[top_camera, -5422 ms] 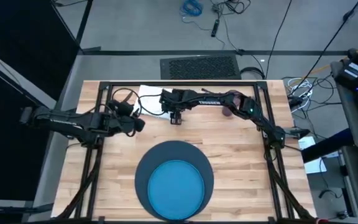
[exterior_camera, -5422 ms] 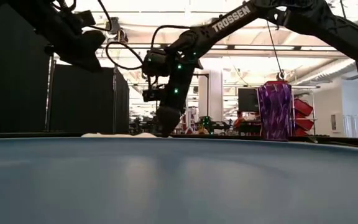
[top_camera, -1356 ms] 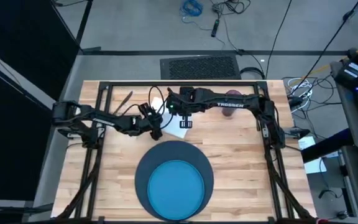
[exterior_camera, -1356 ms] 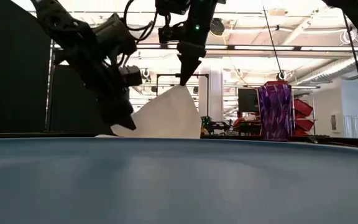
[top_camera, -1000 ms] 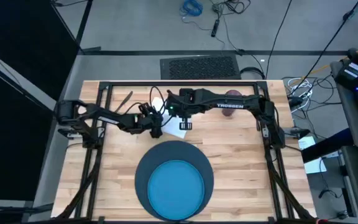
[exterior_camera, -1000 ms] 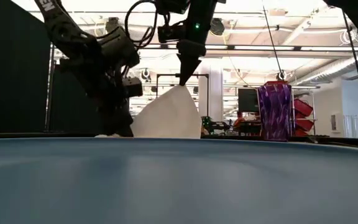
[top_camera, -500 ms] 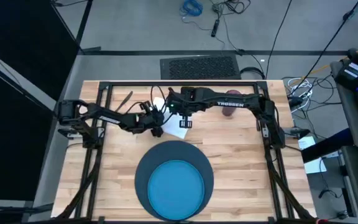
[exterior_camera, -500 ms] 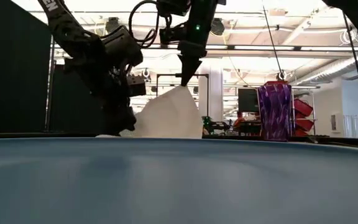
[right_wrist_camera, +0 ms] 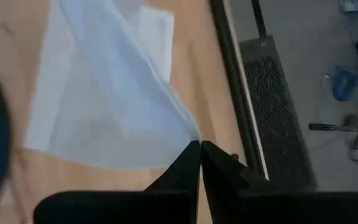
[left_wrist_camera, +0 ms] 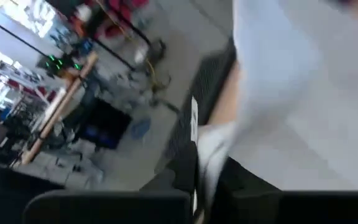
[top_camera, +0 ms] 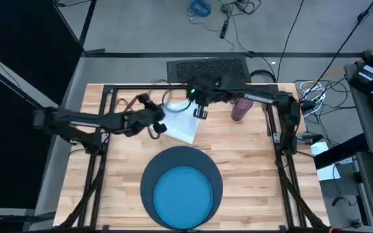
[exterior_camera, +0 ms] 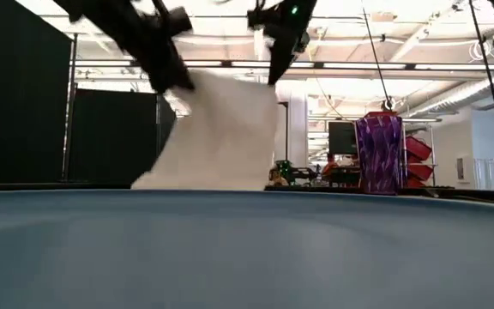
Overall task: Set table place
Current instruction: Fold the white napkin
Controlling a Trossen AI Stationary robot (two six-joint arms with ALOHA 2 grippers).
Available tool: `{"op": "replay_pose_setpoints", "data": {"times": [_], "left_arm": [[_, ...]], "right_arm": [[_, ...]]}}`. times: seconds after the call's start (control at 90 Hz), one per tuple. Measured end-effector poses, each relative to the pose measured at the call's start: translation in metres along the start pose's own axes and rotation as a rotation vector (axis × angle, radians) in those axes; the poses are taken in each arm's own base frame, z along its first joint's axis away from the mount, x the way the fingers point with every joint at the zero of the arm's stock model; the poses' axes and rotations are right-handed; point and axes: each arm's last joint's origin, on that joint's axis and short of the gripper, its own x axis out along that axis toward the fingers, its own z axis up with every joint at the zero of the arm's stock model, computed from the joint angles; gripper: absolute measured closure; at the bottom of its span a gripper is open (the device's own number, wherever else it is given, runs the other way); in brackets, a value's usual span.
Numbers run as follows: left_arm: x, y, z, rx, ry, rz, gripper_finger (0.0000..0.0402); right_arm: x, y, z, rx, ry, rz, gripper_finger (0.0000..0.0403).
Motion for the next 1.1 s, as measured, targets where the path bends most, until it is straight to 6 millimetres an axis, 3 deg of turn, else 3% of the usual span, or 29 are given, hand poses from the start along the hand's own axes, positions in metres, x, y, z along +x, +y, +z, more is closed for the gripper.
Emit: {"op": "replay_pose_setpoints", "data": {"times": [0.144,0.356,0.533,0.756,0.911,1.1], "left_arm": [[-0.028,0.029,0.005,-0.096,-0.111,0.022,0.0401],[-0.055,0.06,0.018,-0.195,-0.218,0.065,0.0401],[-0.068,0.078,0.031,-0.208,-0.233,0.071,0.0401],[-0.073,0.086,0.037,-0.237,-0.24,0.072,0.0401],[-0.069,0.081,0.035,-0.258,-0.2,0.048,0.0401],[-0.058,0.072,0.038,-0.229,-0.171,0.037,0.0401]], "right_arm": [[-0.028,-0.008,0.004,0.032,-0.153,0.049,0.0403],[-0.058,-0.015,0.004,0.05,-0.282,0.072,0.0403],[-0.079,-0.018,0.001,0.066,-0.353,0.063,0.0403],[-0.104,-0.02,-0.005,0.108,-0.415,0.073,0.0403],[-0.1,-0.014,-0.005,0.121,-0.389,0.117,0.0403],[-0.073,-0.001,0.002,0.015,-0.314,0.144,0.0403]]}}
